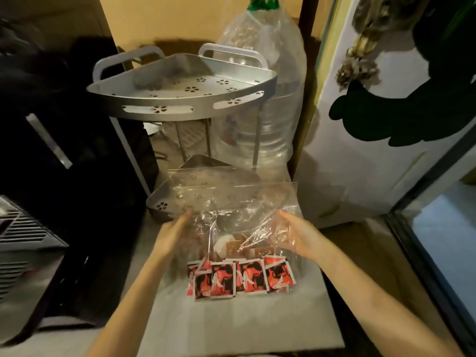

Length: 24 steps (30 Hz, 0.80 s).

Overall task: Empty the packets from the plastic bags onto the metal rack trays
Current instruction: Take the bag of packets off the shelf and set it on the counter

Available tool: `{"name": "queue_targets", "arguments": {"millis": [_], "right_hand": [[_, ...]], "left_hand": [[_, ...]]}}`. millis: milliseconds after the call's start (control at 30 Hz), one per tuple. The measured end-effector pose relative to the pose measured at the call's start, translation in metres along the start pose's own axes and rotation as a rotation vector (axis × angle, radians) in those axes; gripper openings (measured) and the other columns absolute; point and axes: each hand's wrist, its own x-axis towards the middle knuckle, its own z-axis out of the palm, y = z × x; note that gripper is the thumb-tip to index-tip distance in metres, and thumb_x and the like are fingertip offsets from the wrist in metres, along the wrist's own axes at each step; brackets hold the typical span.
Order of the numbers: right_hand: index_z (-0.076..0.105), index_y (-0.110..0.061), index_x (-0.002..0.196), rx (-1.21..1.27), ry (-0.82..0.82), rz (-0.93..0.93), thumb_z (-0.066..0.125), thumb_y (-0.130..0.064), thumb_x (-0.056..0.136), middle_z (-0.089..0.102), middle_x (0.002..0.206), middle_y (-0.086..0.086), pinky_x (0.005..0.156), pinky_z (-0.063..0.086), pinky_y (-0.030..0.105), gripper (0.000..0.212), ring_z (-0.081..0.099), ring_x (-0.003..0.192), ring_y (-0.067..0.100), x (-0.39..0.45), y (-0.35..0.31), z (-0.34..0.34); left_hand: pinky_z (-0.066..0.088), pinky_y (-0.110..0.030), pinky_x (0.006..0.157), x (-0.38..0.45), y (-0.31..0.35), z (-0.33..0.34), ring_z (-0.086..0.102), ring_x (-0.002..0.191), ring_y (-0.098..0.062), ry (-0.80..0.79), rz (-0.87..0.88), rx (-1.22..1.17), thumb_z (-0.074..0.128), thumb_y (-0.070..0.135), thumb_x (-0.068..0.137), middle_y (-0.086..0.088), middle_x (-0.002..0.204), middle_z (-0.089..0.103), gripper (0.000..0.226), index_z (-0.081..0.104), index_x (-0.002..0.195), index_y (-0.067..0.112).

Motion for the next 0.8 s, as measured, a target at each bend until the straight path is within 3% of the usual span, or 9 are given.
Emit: {"name": "queue_targets", "arguments": {"millis": [100, 167, 267, 367, 467, 533, 633, 700, 800], "right_hand": [[0.047, -0.021, 0.133, -0.098, 0.015, 0.036, 0.056, -0.042, 0.085, 0.046, 0.133, 0.003, 0.093, 0.046, 0.038, 0.053, 0.051, 0.113, 0.027, 0.013, 0.004, -0.007], [0.045, -0.017, 0.134, -0.113, 0.040, 0.036, 0.057, -0.038, 0.087, 0.046, 0.133, 0.002, 0.087, 0.046, 0.033, 0.053, 0.050, 0.118, 0.029, 0.018, 0.003, -0.012], [0.053, -0.013, 0.125, -0.161, 0.048, -0.038, 0.068, -0.040, 0.075, 0.059, 0.124, 0.008, 0.078, 0.049, 0.027, 0.059, 0.060, 0.107, 0.021, 0.023, -0.005, -0.021], [0.047, -0.018, 0.126, -0.323, 0.148, -0.205, 0.073, -0.031, 0.074, 0.056, 0.122, 0.000, 0.074, 0.046, 0.021, 0.060, 0.059, 0.103, 0.013, 0.023, -0.023, -0.019], [0.024, -0.020, 0.143, -0.581, 0.223, -0.417, 0.077, -0.025, 0.071, 0.041, 0.141, 0.003, 0.101, 0.037, 0.029, 0.089, 0.040, 0.129, 0.017, 0.032, -0.039, -0.013], [0.020, -0.021, 0.145, -0.813, 0.244, -0.556, 0.078, -0.027, 0.070, 0.030, 0.148, 0.003, 0.104, 0.026, 0.027, 0.095, 0.030, 0.135, 0.017, 0.034, -0.048, -0.004], [0.020, -0.018, 0.145, -1.150, 0.192, -0.759, 0.077, -0.030, 0.072, 0.023, 0.152, 0.005, 0.113, 0.016, 0.031, 0.093, 0.015, 0.141, 0.019, 0.038, -0.060, 0.018], [0.020, -0.017, 0.145, -1.340, 0.110, -0.859, 0.076, -0.036, 0.070, 0.018, 0.154, 0.006, 0.118, 0.009, 0.038, 0.096, 0.008, 0.143, 0.021, 0.046, -0.066, 0.036], [0.013, -0.019, 0.147, -1.528, -0.025, -0.900, 0.076, -0.049, 0.065, 0.009, 0.157, 0.008, 0.119, 0.005, 0.044, 0.107, 0.002, 0.145, 0.023, 0.062, -0.072, 0.062]], "left_hand": [[0.053, -0.042, 0.082, 0.007, -0.007, -0.002, 0.070, 0.084, -0.031, -0.062, -0.015, -0.028, 0.065, 0.054, 0.066, -0.014, 0.094, 0.072, 0.055, 0.069, 0.099, 0.010], [0.049, -0.052, 0.090, 0.011, -0.011, -0.006, 0.067, 0.093, -0.036, -0.115, -0.053, -0.105, 0.076, 0.051, 0.062, -0.015, 0.100, 0.071, 0.055, 0.069, 0.101, 0.013], [0.045, -0.055, 0.094, 0.017, -0.015, -0.010, 0.064, 0.100, -0.036, -0.134, -0.078, -0.118, 0.079, 0.053, 0.057, -0.014, 0.107, 0.069, 0.063, 0.064, 0.107, 0.018], [0.051, -0.039, 0.085, 0.018, -0.010, -0.008, 0.065, 0.096, -0.026, -0.026, 0.011, 0.049, 0.079, 0.045, 0.061, -0.007, 0.106, 0.067, 0.062, 0.057, 0.111, 0.015], [0.047, -0.033, 0.085, 0.014, -0.010, -0.004, 0.060, 0.097, -0.020, 0.172, 0.056, 0.225, 0.076, 0.037, 0.070, 0.001, 0.107, 0.061, 0.062, 0.047, 0.121, 0.018], [0.046, -0.033, 0.087, 0.008, -0.012, 0.000, 0.058, 0.100, -0.018, 0.270, 0.121, 0.297, 0.074, 0.039, 0.070, 0.004, 0.108, 0.058, 0.067, 0.043, 0.125, 0.020], [0.046, -0.040, 0.093, 0.003, -0.016, 0.004, 0.052, 0.114, -0.024, 0.380, 0.311, 0.609, 0.068, 0.047, 0.072, -0.007, 0.127, 0.051, 0.071, 0.038, 0.131, 0.022], [0.035, -0.048, 0.104, -0.001, -0.021, 0.008, 0.039, 0.129, -0.030, 0.417, 0.455, 0.839, 0.062, 0.049, 0.077, -0.014, 0.141, 0.041, 0.068, 0.039, 0.133, 0.019], [0.022, -0.046, 0.106, -0.012, -0.031, 0.017, 0.029, 0.132, -0.028, 0.397, 0.587, 1.056, 0.040, 0.055, 0.085, -0.017, 0.140, 0.043, 0.062, 0.037, 0.134, 0.018]]}}
